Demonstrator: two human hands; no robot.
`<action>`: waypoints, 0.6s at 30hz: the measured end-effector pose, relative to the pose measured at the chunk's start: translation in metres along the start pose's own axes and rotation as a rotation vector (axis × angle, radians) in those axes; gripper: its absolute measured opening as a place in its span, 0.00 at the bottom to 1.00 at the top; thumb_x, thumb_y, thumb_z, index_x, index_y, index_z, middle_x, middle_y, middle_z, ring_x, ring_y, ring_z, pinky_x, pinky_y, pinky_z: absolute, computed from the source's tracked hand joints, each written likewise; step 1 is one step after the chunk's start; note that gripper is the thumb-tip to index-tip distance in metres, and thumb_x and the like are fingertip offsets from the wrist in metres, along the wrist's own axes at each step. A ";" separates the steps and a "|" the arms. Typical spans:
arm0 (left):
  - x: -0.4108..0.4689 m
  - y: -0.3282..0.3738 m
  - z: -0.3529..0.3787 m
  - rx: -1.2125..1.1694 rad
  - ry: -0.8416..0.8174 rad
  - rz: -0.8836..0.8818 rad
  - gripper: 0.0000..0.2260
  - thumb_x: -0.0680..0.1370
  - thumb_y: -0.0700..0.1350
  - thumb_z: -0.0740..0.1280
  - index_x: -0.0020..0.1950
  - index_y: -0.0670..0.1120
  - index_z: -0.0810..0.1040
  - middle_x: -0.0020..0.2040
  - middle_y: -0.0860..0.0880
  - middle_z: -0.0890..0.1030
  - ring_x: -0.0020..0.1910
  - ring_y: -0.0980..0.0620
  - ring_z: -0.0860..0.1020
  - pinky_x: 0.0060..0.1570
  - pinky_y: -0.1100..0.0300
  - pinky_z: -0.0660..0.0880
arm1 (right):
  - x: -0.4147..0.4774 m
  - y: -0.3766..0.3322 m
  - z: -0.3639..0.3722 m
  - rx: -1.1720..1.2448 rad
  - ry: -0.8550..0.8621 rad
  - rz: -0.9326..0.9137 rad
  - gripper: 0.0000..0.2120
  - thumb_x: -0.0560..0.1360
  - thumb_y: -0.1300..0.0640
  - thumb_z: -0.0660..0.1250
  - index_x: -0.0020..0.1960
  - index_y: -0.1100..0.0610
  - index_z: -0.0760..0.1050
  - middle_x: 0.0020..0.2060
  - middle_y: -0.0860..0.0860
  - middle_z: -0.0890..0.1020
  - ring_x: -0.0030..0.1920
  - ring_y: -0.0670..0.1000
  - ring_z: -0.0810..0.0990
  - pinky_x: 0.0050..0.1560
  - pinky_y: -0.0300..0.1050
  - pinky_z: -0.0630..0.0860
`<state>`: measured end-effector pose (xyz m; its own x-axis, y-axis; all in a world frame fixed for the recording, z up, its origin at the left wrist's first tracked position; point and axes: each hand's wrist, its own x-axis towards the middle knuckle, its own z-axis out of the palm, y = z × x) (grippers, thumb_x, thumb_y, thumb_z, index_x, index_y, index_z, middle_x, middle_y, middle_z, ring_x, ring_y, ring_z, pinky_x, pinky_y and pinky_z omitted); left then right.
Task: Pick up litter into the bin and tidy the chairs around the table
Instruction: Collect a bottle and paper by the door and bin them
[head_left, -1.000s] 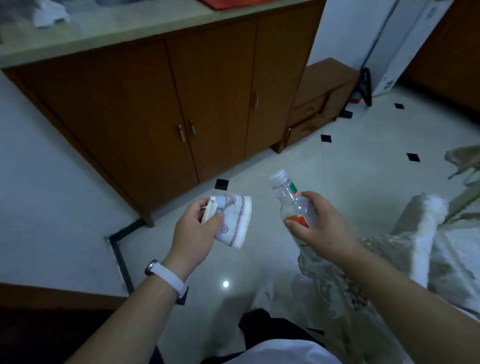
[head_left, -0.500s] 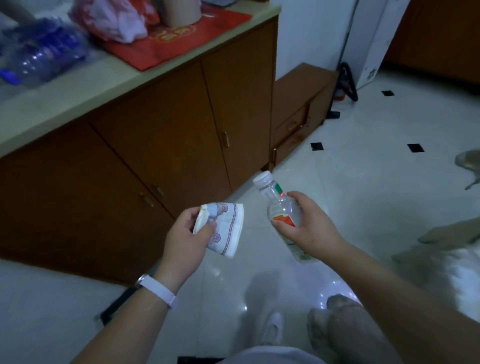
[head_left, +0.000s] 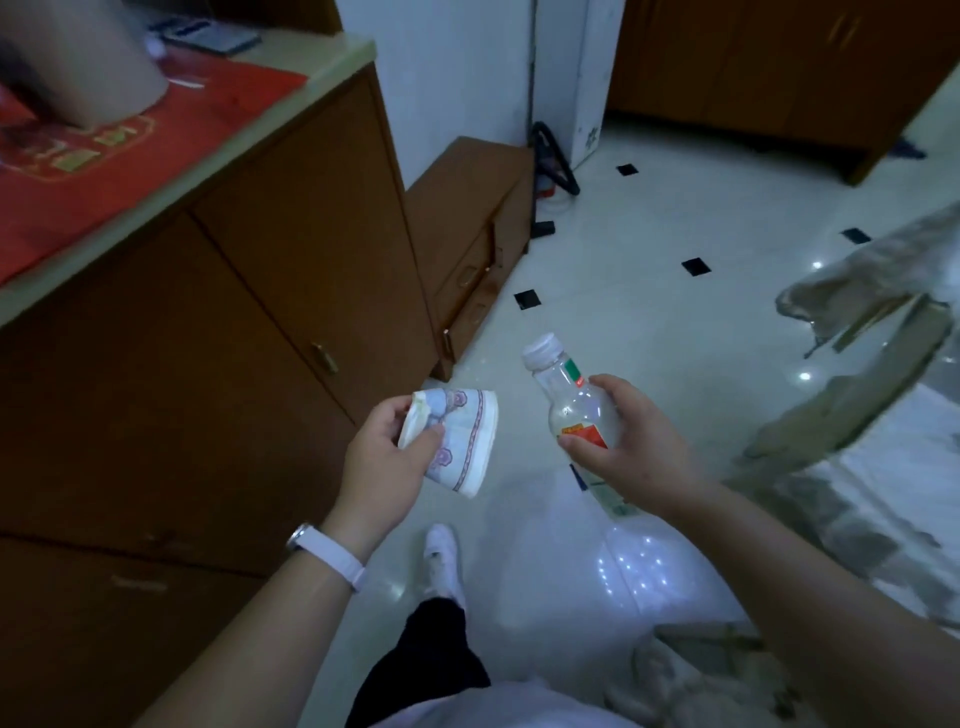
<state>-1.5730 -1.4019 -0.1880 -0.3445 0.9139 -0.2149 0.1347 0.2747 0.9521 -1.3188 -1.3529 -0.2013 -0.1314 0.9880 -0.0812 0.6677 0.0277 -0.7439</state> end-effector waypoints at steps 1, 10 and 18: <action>0.018 0.003 0.005 0.003 -0.022 0.012 0.10 0.77 0.38 0.70 0.55 0.50 0.79 0.47 0.52 0.85 0.46 0.50 0.84 0.43 0.60 0.81 | 0.013 0.002 -0.001 -0.008 0.022 0.018 0.34 0.66 0.41 0.74 0.68 0.46 0.67 0.58 0.43 0.76 0.57 0.46 0.76 0.56 0.43 0.72; 0.201 0.051 0.033 -0.046 -0.241 0.079 0.11 0.77 0.35 0.70 0.50 0.52 0.78 0.44 0.53 0.84 0.39 0.57 0.82 0.38 0.65 0.78 | 0.142 -0.030 -0.028 -0.069 0.204 0.127 0.35 0.67 0.43 0.75 0.69 0.49 0.66 0.58 0.45 0.75 0.57 0.46 0.74 0.54 0.42 0.69; 0.308 0.103 0.096 -0.047 -0.420 0.141 0.09 0.78 0.34 0.68 0.52 0.48 0.78 0.44 0.48 0.83 0.33 0.63 0.79 0.32 0.69 0.74 | 0.217 -0.030 -0.052 -0.082 0.341 0.226 0.35 0.66 0.41 0.74 0.69 0.47 0.66 0.57 0.44 0.76 0.55 0.44 0.74 0.53 0.41 0.69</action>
<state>-1.5756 -1.0631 -0.1768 0.0825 0.9863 -0.1427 0.1079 0.1335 0.9852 -1.3300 -1.1314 -0.1621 0.2665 0.9638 -0.0021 0.7095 -0.1976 -0.6764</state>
